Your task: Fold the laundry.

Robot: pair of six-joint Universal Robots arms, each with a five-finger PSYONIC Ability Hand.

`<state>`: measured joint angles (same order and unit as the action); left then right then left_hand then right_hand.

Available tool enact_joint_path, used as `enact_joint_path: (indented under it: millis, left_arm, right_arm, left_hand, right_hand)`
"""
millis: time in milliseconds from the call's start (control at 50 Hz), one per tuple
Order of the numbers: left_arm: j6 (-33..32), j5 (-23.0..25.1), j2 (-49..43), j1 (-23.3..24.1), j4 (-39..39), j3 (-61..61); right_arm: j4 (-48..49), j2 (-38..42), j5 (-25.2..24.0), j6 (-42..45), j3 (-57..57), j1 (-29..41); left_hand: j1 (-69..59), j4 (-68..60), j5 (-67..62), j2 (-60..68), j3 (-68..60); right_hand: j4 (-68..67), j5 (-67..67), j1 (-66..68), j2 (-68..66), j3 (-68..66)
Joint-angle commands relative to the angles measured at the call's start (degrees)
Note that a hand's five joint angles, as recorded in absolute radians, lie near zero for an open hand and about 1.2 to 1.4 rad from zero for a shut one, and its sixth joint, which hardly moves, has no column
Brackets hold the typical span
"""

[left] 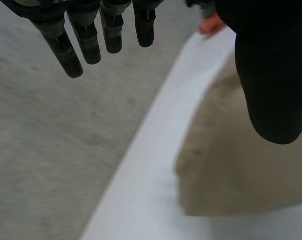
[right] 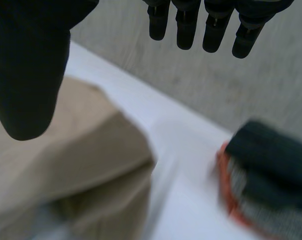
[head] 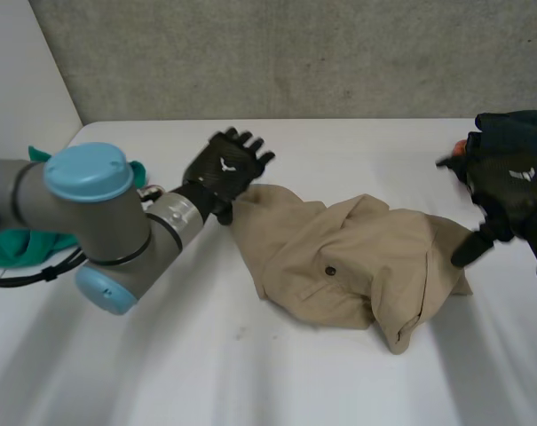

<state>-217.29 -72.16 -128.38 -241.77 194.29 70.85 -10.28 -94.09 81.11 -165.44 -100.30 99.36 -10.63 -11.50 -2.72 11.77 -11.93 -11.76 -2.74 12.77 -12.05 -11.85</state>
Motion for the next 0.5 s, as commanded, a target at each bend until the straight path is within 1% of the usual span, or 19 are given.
enact_joint_path:
  millis: [20,60,100,120,140,160,180,200,260,280,320,340,400,420,480,500]
  left_arm:
    - [-0.7,5.1,-10.1,0.3,-12.9,-11.5]
    - [-0.9,6.3,-12.6,0.2,-15.3,-14.5]
    - [-0.9,6.2,-14.0,0.2,-15.8,-16.1]
    - [-0.9,6.1,-15.0,0.3,-15.7,-17.3]
    - [-0.9,6.1,-15.1,0.4,-15.7,-17.7]
    - [-0.6,6.1,-15.2,0.5,-15.6,-17.8]
    - [-0.3,6.1,-15.2,0.6,-15.3,-18.2]
    - [0.0,5.4,-15.1,0.9,-13.8,-18.8]
    - [0.1,2.6,-15.1,2.2,-10.3,-18.6]
    - [0.4,-0.3,-14.6,3.9,-8.8,-18.3]
    - [0.8,-3.7,-12.6,5.2,-7.9,-17.5]
    - [1.6,-6.7,-8.6,6.0,-7.5,-15.9]
    - [3.9,-11.0,-2.6,6.2,-7.0,-12.3]
    - [5.9,-13.5,1.2,6.3,-6.9,-9.8]
    - [9.3,-16.4,6.1,6.7,-7.4,-6.4]
    - [12.0,-17.6,9.3,7.1,-7.7,-4.0]
  right_arm:
    - [-0.6,0.4,-3.9,-1.3,-7.1,-1.4]
    - [2.6,1.4,-4.5,-1.8,-9.5,-1.1]
    - [5.6,2.7,-4.4,-3.0,-10.4,-0.9]
    - [8.9,5.2,-4.1,-4.4,-10.8,-0.5]
    - [10.8,6.5,-4.0,-4.9,-10.8,-0.3]
    - [12.5,7.9,-3.9,-5.5,-10.7,0.0]
    - [16.2,9.9,-3.9,-6.0,-10.5,0.3]
    - [18.1,10.7,-3.8,-6.0,-10.3,0.4]
    - [24.0,12.0,-3.0,-5.7,-6.9,0.3]
    - [24.9,12.3,-2.7,-5.3,-5.4,0.4]
    - [25.7,12.9,-1.8,-4.5,-2.8,0.4]
    - [26.0,13.8,-0.9,-3.0,0.4,0.2]
    - [26.2,16.6,0.3,-0.2,6.9,0.2]
    - [26.3,19.0,0.4,1.7,11.1,0.4]
    - [26.3,22.7,0.4,4.4,18.3,0.5]
    - [26.1,25.3,0.0,6.1,23.1,0.7]
  left_hand:
    - [0.6,1.5,2.7,-1.8,1.9]
    - [-0.9,0.0,1.2,-0.2,0.4]
    - [-7.1,-6.2,-5.0,6.0,-5.8]
    - [-28.8,-27.9,-26.7,27.7,-27.5]
    - [-46.3,-45.5,-44.2,45.2,-45.0]
    - [-61.2,-60.3,-59.1,60.0,-59.9]
    - [-69.3,-68.4,-67.2,68.1,-68.0]
    - [-69.4,-68.5,-67.3,68.2,-68.1]
    - [-69.4,-68.5,-67.3,68.2,-68.1]
    - [-69.4,-68.5,-67.3,68.2,-68.1]
    - [-69.4,-68.5,-67.3,68.2,-68.1]
    - [-69.4,-68.5,-67.3,68.2,-68.1]
    - [-69.4,-68.5,-67.3,68.2,-68.1]
    - [-69.4,-68.5,-67.3,68.2,-68.1]
    - [-69.4,-68.5,-67.3,68.2,-68.1]
    - [-69.4,-68.5,-67.3,68.2,-68.1]
  right_hand:
    - [1.8,2.7,-2.8,2.1,1.8]
    - [1.8,2.7,-2.8,2.1,1.8]
    - [1.8,2.7,-2.8,2.1,1.8]
    - [-7.8,-6.8,6.7,-7.5,-7.7]
    - [-20.2,-19.3,19.2,-19.9,-20.1]
    - [-34.4,-33.4,33.3,-34.1,-34.3]
    - [-64.3,-63.3,63.3,-64.0,-64.2]
    - [-68.2,-67.2,67.2,-67.9,-68.1]
    - [-68.2,-67.3,67.2,-67.9,-68.2]
    - [-68.2,-67.3,67.2,-67.9,-68.2]
    - [-68.2,-67.3,67.2,-67.9,-68.2]
    - [-68.2,-67.3,67.2,-67.9,-68.2]
    - [-68.2,-67.3,67.2,-67.9,-68.2]
    - [-68.2,-67.3,67.2,-67.9,-68.2]
    - [-68.2,-67.3,67.2,-67.9,-68.2]
    - [-68.2,-67.3,67.2,-67.9,-68.2]
